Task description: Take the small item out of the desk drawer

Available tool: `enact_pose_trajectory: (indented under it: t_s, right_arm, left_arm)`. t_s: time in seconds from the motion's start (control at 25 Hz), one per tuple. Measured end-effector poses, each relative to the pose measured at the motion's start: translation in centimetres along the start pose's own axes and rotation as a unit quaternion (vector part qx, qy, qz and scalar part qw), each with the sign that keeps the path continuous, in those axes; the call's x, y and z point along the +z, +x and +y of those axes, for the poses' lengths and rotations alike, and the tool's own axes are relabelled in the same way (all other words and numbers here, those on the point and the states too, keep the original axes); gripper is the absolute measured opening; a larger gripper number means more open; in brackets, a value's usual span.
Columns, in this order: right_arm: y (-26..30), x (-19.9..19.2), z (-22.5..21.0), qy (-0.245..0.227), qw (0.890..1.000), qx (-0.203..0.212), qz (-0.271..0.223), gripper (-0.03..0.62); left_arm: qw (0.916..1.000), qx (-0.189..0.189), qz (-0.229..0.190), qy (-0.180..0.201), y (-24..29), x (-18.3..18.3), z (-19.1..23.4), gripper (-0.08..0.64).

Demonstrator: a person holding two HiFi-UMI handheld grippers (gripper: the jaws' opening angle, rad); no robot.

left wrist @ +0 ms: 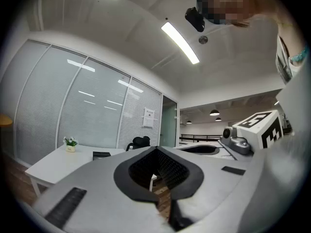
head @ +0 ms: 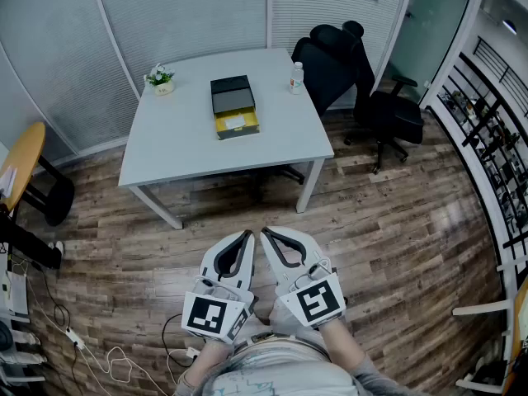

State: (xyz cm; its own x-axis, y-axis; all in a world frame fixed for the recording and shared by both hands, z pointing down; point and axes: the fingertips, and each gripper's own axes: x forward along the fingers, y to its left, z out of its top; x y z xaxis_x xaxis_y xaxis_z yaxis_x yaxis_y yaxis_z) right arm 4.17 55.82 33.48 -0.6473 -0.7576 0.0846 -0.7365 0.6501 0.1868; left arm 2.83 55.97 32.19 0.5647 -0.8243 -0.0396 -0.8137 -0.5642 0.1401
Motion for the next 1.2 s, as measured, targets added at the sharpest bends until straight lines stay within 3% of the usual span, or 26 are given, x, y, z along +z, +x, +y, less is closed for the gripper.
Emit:
enact_pose_trajectory:
  t_s: [0.64,1.2]
  right_arm:
    - [-2.1,-0.9,-2.8,0.010,0.998,0.051,-0.025,0.003]
    - [1.5,-1.2,-5.3,0.018,0.999,0.044,-0.022,0.003]
  left_arm:
    - [0.9992,0.038,-0.005,-0.012,2.4,-1.3,-3.0,-0.003]
    - [0.9980,0.045,0.000,-0.044,5.8,-1.7,1.0,-0.003]
